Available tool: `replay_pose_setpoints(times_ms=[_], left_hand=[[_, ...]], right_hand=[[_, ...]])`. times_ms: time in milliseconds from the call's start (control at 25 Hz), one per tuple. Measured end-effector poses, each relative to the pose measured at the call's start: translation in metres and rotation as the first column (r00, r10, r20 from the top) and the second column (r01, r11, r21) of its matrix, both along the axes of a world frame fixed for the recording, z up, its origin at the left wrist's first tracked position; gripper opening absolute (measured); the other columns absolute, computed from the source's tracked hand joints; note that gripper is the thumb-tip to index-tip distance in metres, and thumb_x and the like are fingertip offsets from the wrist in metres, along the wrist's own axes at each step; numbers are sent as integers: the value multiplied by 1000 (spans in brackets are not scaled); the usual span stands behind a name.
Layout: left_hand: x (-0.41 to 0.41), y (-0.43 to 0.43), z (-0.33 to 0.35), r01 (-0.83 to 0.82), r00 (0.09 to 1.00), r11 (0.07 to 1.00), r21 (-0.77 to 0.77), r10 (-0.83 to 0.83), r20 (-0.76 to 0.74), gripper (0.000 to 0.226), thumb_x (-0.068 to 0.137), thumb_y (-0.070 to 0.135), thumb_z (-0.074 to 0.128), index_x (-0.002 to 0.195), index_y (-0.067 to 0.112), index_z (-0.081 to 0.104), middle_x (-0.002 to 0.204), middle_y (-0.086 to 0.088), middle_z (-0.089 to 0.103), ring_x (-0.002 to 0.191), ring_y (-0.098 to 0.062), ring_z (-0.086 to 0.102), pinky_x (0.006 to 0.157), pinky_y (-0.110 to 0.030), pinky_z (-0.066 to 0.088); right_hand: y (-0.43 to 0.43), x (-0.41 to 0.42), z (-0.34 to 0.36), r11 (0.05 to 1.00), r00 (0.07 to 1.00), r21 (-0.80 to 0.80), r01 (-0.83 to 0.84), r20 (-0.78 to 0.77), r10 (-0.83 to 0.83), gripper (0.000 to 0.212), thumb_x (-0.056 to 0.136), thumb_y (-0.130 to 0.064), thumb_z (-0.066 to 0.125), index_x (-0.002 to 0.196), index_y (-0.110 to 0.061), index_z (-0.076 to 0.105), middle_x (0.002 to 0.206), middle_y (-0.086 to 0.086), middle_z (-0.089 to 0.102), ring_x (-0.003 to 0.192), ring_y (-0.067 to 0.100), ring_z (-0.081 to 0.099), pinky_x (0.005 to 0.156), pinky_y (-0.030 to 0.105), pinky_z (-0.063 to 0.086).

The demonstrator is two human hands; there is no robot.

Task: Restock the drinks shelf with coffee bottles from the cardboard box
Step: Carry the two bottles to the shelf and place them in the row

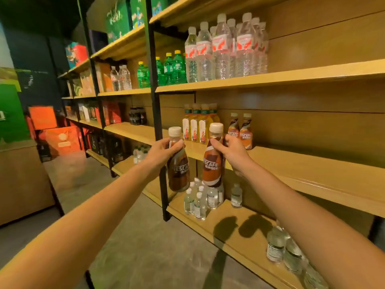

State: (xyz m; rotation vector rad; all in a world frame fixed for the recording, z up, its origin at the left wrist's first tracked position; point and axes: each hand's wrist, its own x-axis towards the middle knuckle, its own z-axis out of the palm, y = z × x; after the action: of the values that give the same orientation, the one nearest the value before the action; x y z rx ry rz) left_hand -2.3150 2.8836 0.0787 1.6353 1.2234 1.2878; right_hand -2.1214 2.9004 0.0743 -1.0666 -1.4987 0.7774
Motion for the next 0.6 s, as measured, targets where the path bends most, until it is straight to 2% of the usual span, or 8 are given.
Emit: replay_pose_setpoints(times_ms=[40, 120, 280, 360, 480, 600], left_hand=[[2, 23, -1, 44, 999, 999, -6, -44, 4, 24, 90, 33, 56, 108, 16, 58, 104, -4, 64, 99, -21, 60, 77, -29, 48], [5, 68, 0, 128, 992, 992, -20, -128, -13, 27, 90, 36, 56, 109, 17, 57, 103, -2, 64, 98, -20, 60, 83, -32, 48], [8, 161, 2, 292, 955, 956, 18, -291, -53, 40, 89, 38, 56, 116, 9, 57, 112, -9, 65, 104, -24, 62, 88, -33, 50], [10, 200, 6, 383, 923, 924, 16, -382, -48, 40, 90, 36, 56, 117, 8, 57, 111, -11, 65, 104, -26, 62, 92, -37, 50], [18, 244, 8, 496, 868, 868, -10, -496, -26, 29, 91, 34, 55, 109, 12, 59, 104, -6, 66, 99, -23, 63, 84, -32, 50], [32, 277, 10, 558, 830, 830, -30, -557, 26, 32, 91, 33, 55, 115, 12, 57, 105, -2, 65, 96, -18, 61, 82, -30, 48]], right_hand=[[12, 7, -2, 999, 999, -3, 39, -10, -39, 23, 91, -23, 58, 106, -5, 58, 102, 7, 65, 94, 17, 61, 70, 19, 48], [37, 18, -3, 993, 993, -9, 114, -19, -114, 24, 91, -22, 57, 110, -7, 58, 105, 6, 65, 96, 18, 61, 72, 20, 49], [89, 25, -4, 957, 957, 16, 290, -1, -290, 23, 91, -25, 57, 111, -14, 58, 113, 7, 66, 104, 21, 62, 88, 35, 52], [112, 22, -3, 939, 939, 1, 344, 9, -344, 24, 91, -24, 57, 113, -13, 58, 115, 8, 66, 107, 22, 63, 88, 34, 51], [138, 12, 4, 896, 895, -13, 444, 47, -443, 33, 92, -24, 56, 122, -12, 55, 119, 7, 65, 111, 22, 61, 90, 34, 49], [153, 7, 8, 852, 852, -38, 522, 55, -520, 35, 92, -26, 55, 124, -13, 54, 120, 6, 64, 112, 22, 60, 96, 39, 49]])
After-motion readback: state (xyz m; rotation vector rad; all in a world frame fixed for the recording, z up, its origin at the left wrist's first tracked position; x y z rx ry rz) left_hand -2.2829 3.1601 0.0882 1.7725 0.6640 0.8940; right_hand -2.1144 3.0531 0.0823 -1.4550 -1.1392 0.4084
